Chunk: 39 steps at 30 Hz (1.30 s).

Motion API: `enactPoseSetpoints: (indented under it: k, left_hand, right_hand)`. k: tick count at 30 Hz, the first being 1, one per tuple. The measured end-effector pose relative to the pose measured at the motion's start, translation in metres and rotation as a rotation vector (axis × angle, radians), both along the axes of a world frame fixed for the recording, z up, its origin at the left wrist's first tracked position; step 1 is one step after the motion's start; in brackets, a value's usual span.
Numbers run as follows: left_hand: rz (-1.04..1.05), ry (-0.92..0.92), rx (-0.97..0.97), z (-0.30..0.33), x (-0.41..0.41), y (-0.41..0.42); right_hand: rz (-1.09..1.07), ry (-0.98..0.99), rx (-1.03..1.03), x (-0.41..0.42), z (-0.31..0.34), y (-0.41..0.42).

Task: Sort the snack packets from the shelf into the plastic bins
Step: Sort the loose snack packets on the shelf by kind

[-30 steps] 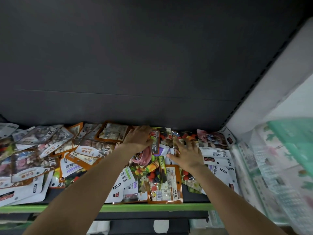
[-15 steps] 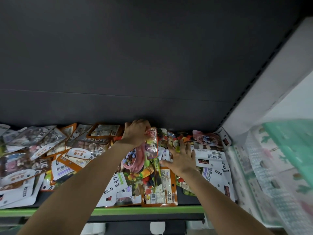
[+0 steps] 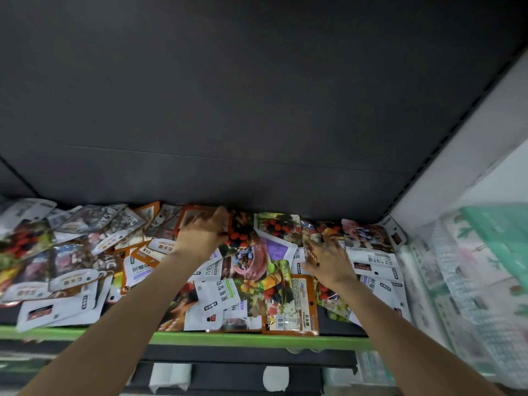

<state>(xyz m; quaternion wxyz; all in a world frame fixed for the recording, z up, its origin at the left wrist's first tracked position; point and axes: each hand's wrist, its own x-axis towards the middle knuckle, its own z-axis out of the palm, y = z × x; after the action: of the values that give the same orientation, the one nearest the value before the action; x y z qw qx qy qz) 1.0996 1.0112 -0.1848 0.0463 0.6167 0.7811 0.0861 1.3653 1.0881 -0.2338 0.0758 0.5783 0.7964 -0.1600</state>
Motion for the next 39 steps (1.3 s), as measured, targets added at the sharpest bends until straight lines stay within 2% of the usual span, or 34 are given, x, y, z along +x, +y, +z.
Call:
enactPoseSetpoints:
  k: [2, 5, 8, 13, 17, 23, 26, 29, 32, 35, 39]
  left_hand:
    - [-0.036, 0.028, -0.159, -0.007, 0.004, -0.002]
    - [-0.101, 0.062, -0.054, -0.008, 0.025, 0.005]
    - [-0.211, 0.031, -0.016, -0.002, 0.064, 0.021]
    - [-0.415, 0.001, -0.285, -0.015, 0.121, 0.057]
    - [-0.411, 0.140, -0.478, -0.039, 0.122, 0.058]
    - [-0.264, 0.248, -0.404, -0.041, 0.093, 0.042]
    - [-0.236, 0.283, -0.409, -0.038, 0.093, 0.040]
    - [-0.224, 0.234, -0.322, -0.041, 0.103, 0.044]
    - [-0.217, 0.041, -0.231, -0.045, 0.116, 0.057]
    - [-0.128, -0.181, -0.309, -0.052, 0.127, 0.076]
    - [-0.055, -0.210, -0.342, -0.065, 0.134, 0.096]
  right_hand:
    - [-0.003, -0.004, 0.053, 0.005, 0.001, -0.001]
    - [0.014, -0.090, 0.127, 0.015, 0.002, 0.000]
    - [0.037, -0.168, 0.061, 0.026, 0.004, 0.004]
    - [0.042, -0.250, 0.024, 0.040, 0.008, 0.008]
    - [0.056, -0.196, -0.001, 0.052, 0.004, 0.008]
    - [0.087, -0.145, 0.019, 0.048, 0.008, 0.011]
    - [0.118, -0.201, -0.040, 0.045, 0.006, 0.013]
    - [0.123, -0.231, -0.060, 0.049, 0.000, 0.011]
    - [0.104, -0.179, -0.052, 0.054, -0.001, 0.009]
    - [0.093, -0.121, -0.013, 0.057, -0.007, 0.006]
    - [0.061, -0.068, 0.005, 0.058, -0.010, 0.006]
